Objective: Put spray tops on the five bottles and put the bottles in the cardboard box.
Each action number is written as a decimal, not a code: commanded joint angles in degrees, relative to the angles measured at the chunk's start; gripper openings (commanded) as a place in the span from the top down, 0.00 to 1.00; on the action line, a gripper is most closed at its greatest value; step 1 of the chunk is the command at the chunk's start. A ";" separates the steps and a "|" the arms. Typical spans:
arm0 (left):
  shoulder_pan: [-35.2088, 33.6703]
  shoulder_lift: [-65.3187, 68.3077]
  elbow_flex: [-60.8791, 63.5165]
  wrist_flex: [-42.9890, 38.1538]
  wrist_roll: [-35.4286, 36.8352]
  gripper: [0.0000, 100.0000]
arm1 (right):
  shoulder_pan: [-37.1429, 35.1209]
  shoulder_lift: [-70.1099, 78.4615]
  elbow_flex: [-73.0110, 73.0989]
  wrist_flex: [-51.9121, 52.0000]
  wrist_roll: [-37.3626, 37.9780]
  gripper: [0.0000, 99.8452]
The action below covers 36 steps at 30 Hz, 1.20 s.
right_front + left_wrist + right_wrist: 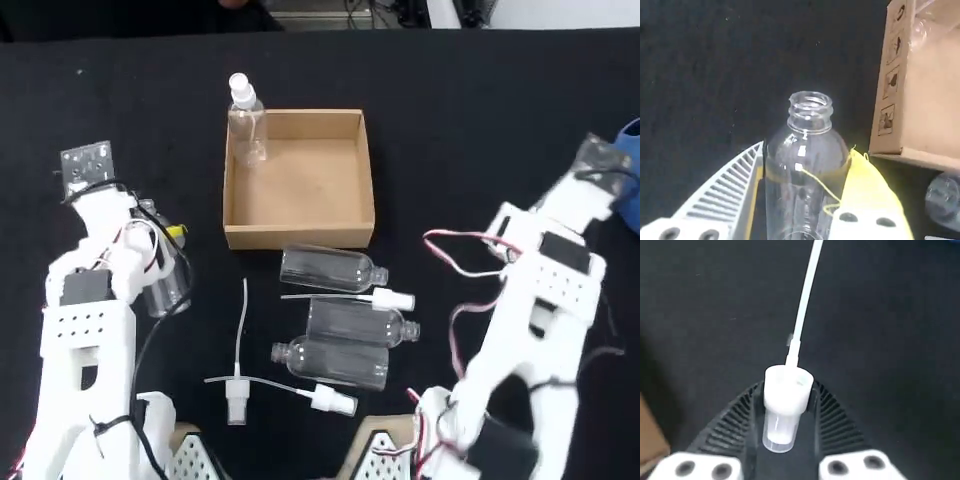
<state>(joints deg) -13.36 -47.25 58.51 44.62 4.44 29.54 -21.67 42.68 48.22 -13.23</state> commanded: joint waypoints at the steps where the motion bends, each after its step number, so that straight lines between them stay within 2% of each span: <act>1: -1.98 -1.76 -0.13 -1.76 5.10 0.97 | 3.25 7.78 -5.05 -2.46 -10.46 0.91; 5: -2.24 -1.76 2.24 -3.78 6.24 0.97 | 3.43 17.63 -9.27 -2.37 -20.40 0.89; 7: -1.98 -1.76 3.74 -5.71 6.33 0.97 | 1.23 21.23 -11.56 -2.29 -21.63 0.89; 9: -1.71 -1.76 4.70 -6.95 6.15 0.97 | -0.97 23.69 -14.20 0.26 -20.13 0.86; 14: -2.07 -1.76 5.05 -7.30 6.33 0.97 | -5.36 25.54 -23.52 14.68 -17.05 0.65; 17: -2.07 -1.76 5.41 -7.12 6.42 0.97 | -5.45 25.54 -30.11 22.68 -14.51 0.64; 20: -1.71 -1.76 6.29 -7.38 6.42 0.97 | -5.10 25.54 -37.14 30.07 -4.13 0.68; 23: -1.71 -1.76 6.64 -7.38 6.42 0.97 | -4.92 26.07 -42.51 34.29 10.99 0.71; 28: -1.89 -1.76 6.64 -7.38 6.42 0.97 | -4.57 26.07 -42.77 34.73 44.84 0.76; 31: -2.07 -1.76 6.64 -7.38 6.33 0.97 | -3.43 26.07 -41.54 36.40 62.07 0.77; 33: -2.07 -1.76 6.64 -7.38 6.24 0.97 | -2.29 26.07 -40.57 37.63 69.98 0.76; 36: -2.07 -1.76 6.64 -7.38 6.15 0.97 | -0.62 26.07 -38.99 37.36 78.68 0.68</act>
<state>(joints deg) -14.95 -47.60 65.98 38.55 10.42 26.29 4.79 3.47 84.97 55.69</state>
